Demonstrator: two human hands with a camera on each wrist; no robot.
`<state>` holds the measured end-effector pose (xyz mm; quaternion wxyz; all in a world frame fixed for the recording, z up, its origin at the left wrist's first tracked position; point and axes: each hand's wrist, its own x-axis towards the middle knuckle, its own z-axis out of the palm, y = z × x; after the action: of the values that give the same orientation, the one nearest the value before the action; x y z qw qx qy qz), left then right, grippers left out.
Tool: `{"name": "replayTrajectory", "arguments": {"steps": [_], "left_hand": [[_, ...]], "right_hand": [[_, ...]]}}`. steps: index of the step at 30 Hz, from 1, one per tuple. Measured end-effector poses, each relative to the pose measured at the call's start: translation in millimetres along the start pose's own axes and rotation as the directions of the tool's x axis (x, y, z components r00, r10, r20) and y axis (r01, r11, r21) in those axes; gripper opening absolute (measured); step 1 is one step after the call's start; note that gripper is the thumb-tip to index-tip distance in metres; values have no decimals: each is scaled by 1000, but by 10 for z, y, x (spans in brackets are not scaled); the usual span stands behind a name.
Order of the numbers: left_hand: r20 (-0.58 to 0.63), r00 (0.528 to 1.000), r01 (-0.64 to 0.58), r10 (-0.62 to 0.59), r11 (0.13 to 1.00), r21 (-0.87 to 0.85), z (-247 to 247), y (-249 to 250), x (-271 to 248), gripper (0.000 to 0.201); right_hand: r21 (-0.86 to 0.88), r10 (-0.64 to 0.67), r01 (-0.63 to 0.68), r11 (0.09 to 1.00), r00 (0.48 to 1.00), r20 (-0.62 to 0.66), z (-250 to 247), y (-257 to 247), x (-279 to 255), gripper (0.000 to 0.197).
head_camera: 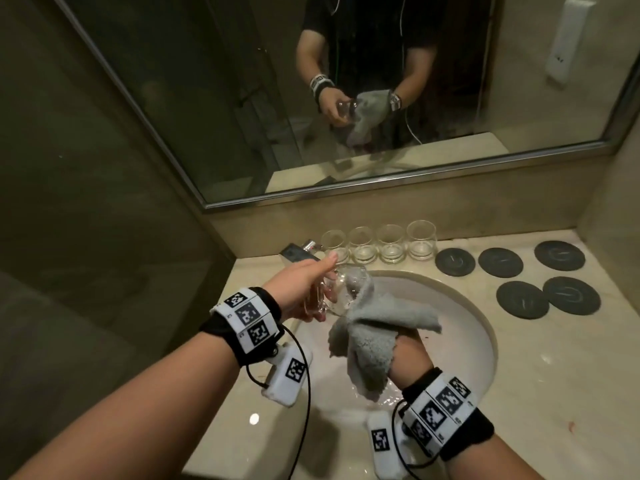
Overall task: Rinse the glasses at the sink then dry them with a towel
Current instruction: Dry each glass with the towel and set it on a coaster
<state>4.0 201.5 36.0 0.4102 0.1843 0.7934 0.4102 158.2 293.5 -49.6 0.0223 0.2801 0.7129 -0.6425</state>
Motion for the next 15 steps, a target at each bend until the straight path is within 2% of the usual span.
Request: {"name": "replayTrajectory", "arguments": {"steps": [1, 2, 3, 4, 6, 7, 8, 10, 11, 12, 13, 14, 15], "left_hand": [[-32, 999, -17, 18, 1000, 7, 25, -7, -19, 55], [-60, 997, -50, 51, 999, 18, 55, -10, -33, 51], [-85, 991, -99, 103, 994, 46, 96, -14, -45, 47], [-109, 979, -162, 173, 981, 103, 142, -16, -47, 44], [-160, 929, -277, 333, 914, 296, 219, -21, -32, 38], [-174, 896, -321, 409, 865, 386, 243, -21, -33, 37], [-172, 863, -361, 475, 818, 448, 263, -16, -39, 36], [-135, 810, -430, 571, 734, 526, 311, -10, -93, 34], [-115, 784, -456, 609, 693, 558, 332, -20, -121, 33], [-104, 762, -474, 639, 660, 583, 350, -26, -144, 32], [-105, 757, -472, 645, 651, 594, 357, -27, -159, 33], [-117, 779, -445, 616, 675, 589, 354, -14, -175, 37], [-134, 828, -388, 545, 728, 565, 332, 0, -181, 46]], "right_hand": [[5, -2, 1, 1000, 999, 50, 17, -45, 26, 29], [116, -5, -11, 993, 991, 135, 14, -130, 26, 24], [216, -55, 29, 976, 992, 118, 20, -200, -6, 18], [199, -88, 68, 978, 992, 92, -5, -187, 3, 22], [137, -77, 65, 988, 994, 82, -17, -160, -70, 20], [165, -68, 56, 985, 995, 68, -19, -88, -79, 19], [146, -7, -7, 989, 995, 101, -7, -45, -85, 21], [174, -136, 107, 979, 977, 164, 26, -72, -159, 25], [250, -263, 228, 941, 958, 113, 51, -50, -150, 16], [268, -327, 303, 915, 944, 50, 57, -42, -147, 11], [314, -344, 318, 894, 939, 28, 60, -1, -111, 22], [277, -341, 318, 907, 939, 37, 25, 2, -122, 31], [275, -343, 320, 907, 939, 39, -4, -1, -127, 35]]}}
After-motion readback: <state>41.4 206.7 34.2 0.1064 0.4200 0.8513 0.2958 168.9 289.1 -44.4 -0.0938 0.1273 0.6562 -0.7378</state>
